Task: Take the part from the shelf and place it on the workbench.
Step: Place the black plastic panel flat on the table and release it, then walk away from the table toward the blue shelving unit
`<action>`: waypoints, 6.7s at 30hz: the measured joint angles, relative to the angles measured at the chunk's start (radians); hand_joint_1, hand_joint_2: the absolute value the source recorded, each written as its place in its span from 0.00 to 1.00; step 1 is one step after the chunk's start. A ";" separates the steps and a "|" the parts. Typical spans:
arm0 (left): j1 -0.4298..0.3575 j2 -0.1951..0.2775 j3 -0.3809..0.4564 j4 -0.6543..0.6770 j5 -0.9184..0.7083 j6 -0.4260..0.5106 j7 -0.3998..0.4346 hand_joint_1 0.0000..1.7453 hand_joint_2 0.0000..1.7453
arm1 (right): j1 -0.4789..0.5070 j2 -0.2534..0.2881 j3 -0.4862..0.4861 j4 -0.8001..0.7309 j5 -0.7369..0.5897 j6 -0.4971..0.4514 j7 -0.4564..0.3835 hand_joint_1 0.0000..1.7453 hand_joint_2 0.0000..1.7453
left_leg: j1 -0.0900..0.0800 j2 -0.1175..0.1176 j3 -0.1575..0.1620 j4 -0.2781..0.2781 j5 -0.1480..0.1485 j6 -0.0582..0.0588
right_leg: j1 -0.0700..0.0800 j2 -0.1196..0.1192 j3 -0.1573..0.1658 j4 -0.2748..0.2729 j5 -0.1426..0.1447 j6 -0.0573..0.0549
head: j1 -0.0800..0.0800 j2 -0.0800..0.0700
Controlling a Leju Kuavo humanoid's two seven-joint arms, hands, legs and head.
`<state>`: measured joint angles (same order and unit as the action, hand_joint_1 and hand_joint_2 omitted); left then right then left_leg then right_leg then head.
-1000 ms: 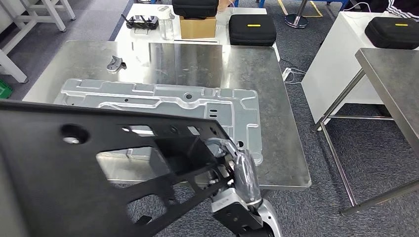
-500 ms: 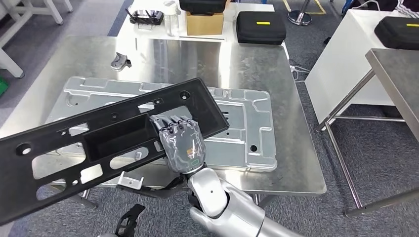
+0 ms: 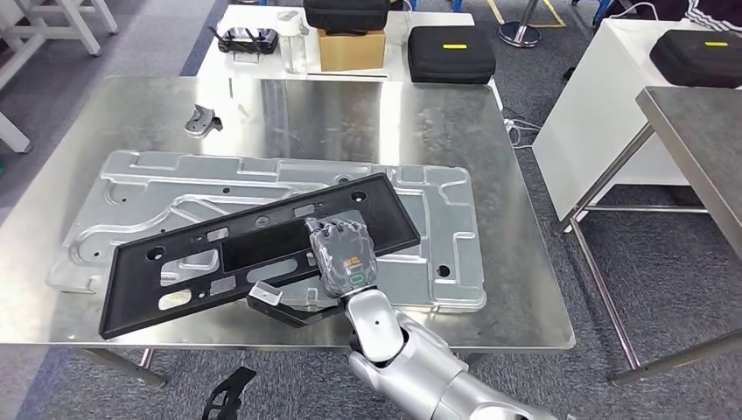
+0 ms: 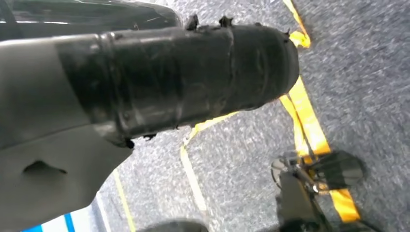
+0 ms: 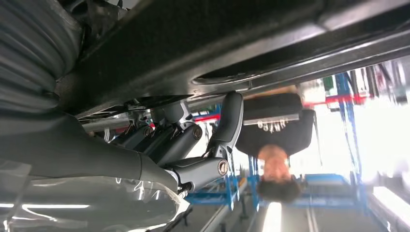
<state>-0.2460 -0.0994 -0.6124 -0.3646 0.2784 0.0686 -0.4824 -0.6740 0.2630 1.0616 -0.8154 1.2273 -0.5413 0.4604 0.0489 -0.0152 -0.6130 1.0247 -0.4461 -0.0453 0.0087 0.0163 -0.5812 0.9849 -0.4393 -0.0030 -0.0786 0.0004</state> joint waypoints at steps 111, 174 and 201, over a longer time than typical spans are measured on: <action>0.026 0.054 -0.023 0.009 0.023 -0.018 0.002 0.00 0.00 | 0.037 -0.161 -0.162 -0.328 -0.905 -0.010 -0.202 0.00 1.00 | -0.006 0.006 0.023 -0.042 0.012 0.014 | 0.007 -0.017 0.010 -0.047 0.028 -0.026 | 0.017 0.000; 0.118 0.189 0.061 0.010 0.140 0.059 -0.072 0.00 0.00 | 0.787 -0.529 -0.787 -1.100 -1.631 0.032 -0.894 0.00 1.00 | -0.003 0.013 0.046 -0.009 -0.046 -0.004 | -0.031 -0.008 0.053 -0.056 0.001 0.004 | 0.019 0.000; 0.132 0.164 0.078 0.017 0.167 0.058 -0.080 0.00 0.00 | 0.801 -0.458 -0.580 -1.062 -1.600 0.141 -0.995 0.00 0.00 | -0.027 0.014 0.051 -0.078 0.038 0.034 | -0.035 -0.007 0.084 -0.058 -0.028 0.043 | 0.027 0.000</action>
<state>-0.1144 0.0644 -0.5347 -0.3480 0.4452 0.1263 -0.5624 0.1266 -0.1949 0.4818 -1.8779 -0.3726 -0.4000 -0.5343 0.0217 -0.0009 -0.5620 0.9469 -0.4081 -0.0111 -0.0262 0.0096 -0.4973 0.9265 -0.4676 0.0403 -0.0515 0.0004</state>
